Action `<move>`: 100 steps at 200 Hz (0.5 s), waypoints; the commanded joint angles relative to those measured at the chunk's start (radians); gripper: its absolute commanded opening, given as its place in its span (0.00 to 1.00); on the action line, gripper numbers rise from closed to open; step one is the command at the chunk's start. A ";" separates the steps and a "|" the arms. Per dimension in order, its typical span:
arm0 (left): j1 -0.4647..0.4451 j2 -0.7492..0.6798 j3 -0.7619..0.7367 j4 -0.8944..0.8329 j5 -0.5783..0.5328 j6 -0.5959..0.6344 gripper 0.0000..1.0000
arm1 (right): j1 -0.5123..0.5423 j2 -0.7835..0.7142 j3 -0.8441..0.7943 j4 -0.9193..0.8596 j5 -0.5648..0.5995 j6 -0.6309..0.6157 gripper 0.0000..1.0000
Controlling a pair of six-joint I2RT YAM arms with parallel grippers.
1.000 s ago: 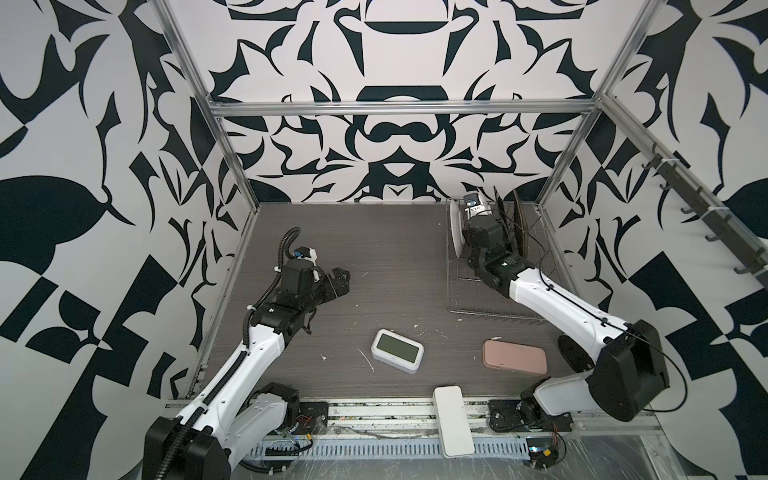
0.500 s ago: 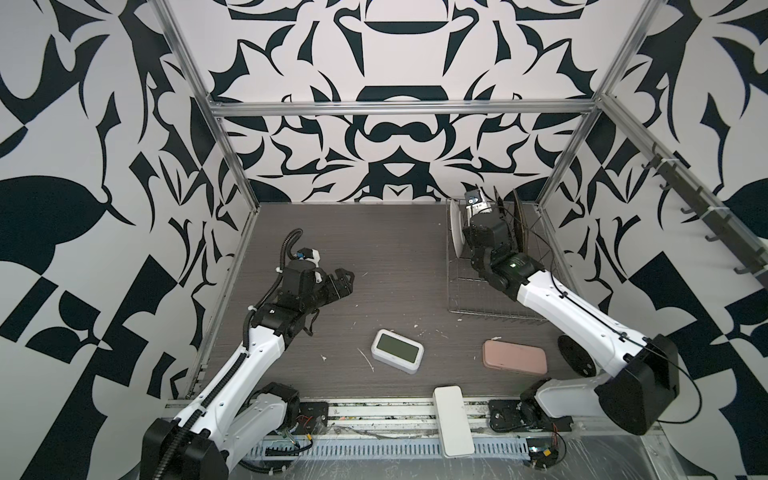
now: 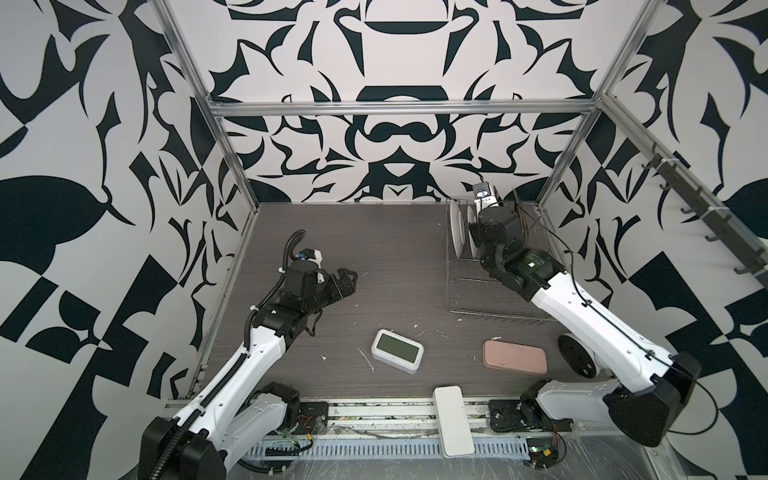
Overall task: Unload the plates from the dish rack
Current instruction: 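Lift the white square plate upward out of the rack with the right gripper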
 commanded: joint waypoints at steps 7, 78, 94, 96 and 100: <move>-0.008 -0.002 0.035 0.022 0.017 -0.020 0.97 | 0.006 -0.071 0.116 0.049 0.029 0.078 0.00; -0.075 0.036 0.043 0.084 0.004 -0.039 0.97 | 0.049 -0.090 0.206 -0.036 0.046 0.085 0.00; -0.091 0.042 0.044 0.096 -0.004 -0.040 0.97 | 0.073 -0.092 0.224 -0.041 0.058 0.074 0.00; -0.092 0.043 0.046 0.096 -0.005 -0.040 0.97 | 0.076 -0.092 0.226 -0.041 0.059 0.072 0.00; -0.094 0.045 0.047 0.097 -0.006 -0.042 0.97 | 0.083 -0.092 0.229 -0.041 0.062 0.067 0.00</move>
